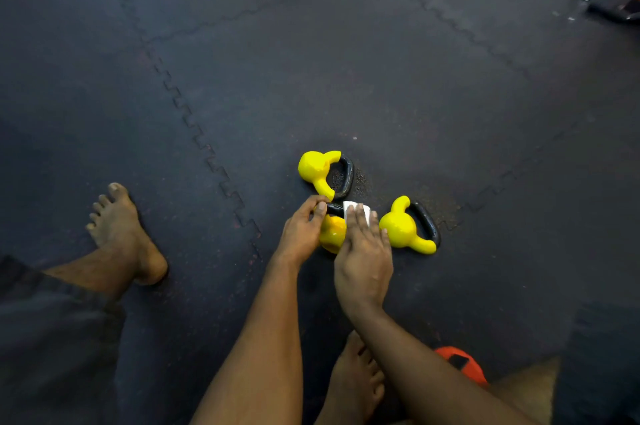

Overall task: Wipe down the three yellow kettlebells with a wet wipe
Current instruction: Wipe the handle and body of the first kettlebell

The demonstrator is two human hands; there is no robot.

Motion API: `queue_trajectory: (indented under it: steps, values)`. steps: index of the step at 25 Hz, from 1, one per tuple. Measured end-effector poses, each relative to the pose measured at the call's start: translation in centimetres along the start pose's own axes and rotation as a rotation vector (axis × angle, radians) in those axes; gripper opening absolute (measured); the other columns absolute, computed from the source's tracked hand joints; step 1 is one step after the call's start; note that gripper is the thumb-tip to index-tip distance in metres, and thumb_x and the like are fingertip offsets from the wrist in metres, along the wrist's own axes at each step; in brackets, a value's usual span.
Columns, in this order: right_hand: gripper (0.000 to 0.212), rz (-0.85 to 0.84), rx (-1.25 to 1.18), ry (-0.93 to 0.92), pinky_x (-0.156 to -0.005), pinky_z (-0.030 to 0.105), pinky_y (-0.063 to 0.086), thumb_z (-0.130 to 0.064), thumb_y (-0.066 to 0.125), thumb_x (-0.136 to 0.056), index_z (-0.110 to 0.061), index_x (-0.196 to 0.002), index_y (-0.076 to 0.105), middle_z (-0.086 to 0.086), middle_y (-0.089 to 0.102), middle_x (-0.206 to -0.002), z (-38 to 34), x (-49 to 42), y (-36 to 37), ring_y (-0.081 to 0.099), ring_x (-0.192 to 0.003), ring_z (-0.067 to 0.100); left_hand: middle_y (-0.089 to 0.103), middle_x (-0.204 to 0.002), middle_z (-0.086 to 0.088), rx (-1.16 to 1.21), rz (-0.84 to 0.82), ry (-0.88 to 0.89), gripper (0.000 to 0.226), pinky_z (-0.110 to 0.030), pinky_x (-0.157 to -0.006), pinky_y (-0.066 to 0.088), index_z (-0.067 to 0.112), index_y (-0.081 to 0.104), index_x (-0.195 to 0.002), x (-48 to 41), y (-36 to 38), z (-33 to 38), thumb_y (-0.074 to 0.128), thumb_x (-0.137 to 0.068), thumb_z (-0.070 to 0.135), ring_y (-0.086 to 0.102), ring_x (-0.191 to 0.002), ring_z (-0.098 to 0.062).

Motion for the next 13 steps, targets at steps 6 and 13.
queue_trajectory:
  steps: [6, 13]
  values:
    - [0.048, 0.042, -0.063, 0.009, -0.119, 0.039, 0.026, -0.011, 0.045, -0.097, -0.018, -0.145, 0.046, 0.002, 0.045, -0.150, 0.2, 0.0, 0.1, 0.032, -0.145, 0.020, 0.065, -0.098, -0.001, -0.004, 0.012, 0.035, 0.012, -0.056, -0.084, 0.056, 0.042, 0.058, -0.104, 1.6, 0.3, -0.2, 0.048, -0.098, 0.046, 0.065, -0.098, -0.031]
    - [0.047, 0.046, -0.150, 0.046, -0.118, 0.038, 0.028, -0.011, 0.045, -0.097, -0.016, -0.144, 0.046, 0.003, 0.044, -0.151, 0.5, -0.1, 0.0, 0.030, -0.145, 0.018, 0.062, -0.088, -0.002, -0.012, 0.033, 0.027, 0.010, -0.056, -0.082, 0.057, 0.044, 0.057, -0.102, 2.6, 0.0, -0.6, 0.049, -0.097, 0.048, 0.064, -0.095, -0.033]
Point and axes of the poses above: each hand's wrist, its own x-axis away from the middle knuckle, its own y-axis out of the palm, z = x × y, the point moved 3 cm from there along -x, towards the middle knuckle
